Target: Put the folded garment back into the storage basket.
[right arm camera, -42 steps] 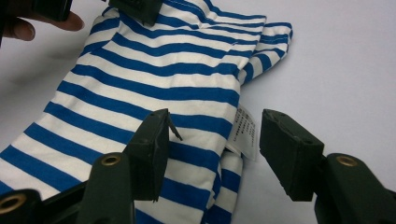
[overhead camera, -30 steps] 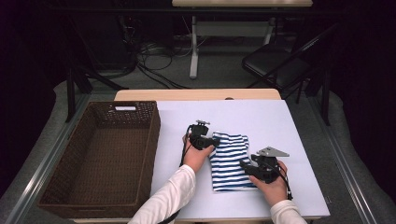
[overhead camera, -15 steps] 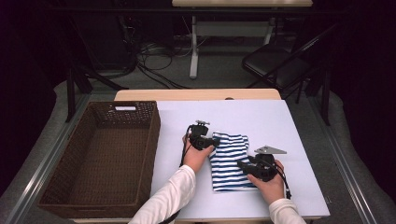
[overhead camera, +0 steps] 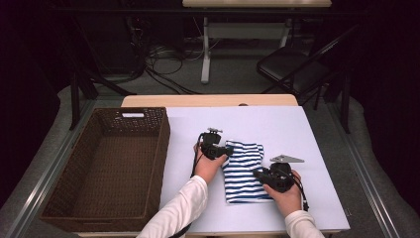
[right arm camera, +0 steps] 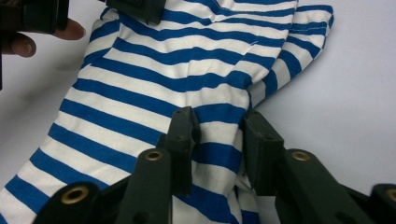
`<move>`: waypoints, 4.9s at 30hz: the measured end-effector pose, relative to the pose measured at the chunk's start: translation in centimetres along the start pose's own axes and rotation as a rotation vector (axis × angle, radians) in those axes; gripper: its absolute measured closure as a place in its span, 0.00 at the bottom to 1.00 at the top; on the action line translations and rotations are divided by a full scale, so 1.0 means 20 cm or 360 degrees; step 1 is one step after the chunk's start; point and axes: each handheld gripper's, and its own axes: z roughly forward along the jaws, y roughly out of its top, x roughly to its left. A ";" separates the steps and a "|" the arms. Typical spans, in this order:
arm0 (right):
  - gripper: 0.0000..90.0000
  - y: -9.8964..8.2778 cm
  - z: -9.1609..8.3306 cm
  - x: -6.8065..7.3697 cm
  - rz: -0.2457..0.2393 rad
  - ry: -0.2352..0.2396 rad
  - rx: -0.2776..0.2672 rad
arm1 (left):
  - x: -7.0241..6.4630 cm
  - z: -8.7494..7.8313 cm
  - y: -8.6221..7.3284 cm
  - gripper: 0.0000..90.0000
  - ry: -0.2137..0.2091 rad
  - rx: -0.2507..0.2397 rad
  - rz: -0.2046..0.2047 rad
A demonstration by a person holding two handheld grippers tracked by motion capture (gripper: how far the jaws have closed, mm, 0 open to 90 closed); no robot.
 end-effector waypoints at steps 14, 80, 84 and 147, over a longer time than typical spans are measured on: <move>0.84 0.00 -0.01 0.02 -0.0021 0.0002 -0.0025 | -0.01 -0.01 0.00 0.83 0.0005 0.0002 0.0006; 0.85 0.13 -0.21 0.26 -0.0204 0.0002 -0.0276 | -0.16 -0.38 0.09 0.84 0.0090 -0.0126 0.0213; 0.85 0.15 -0.21 0.28 -0.0207 0.0013 -0.0287 | -0.16 -0.44 0.10 0.84 0.0099 -0.0145 0.0206; 0.85 0.43 -0.23 0.59 -0.0326 0.0176 -0.0339 | -0.07 -0.90 0.18 0.84 0.0188 -0.0272 0.0200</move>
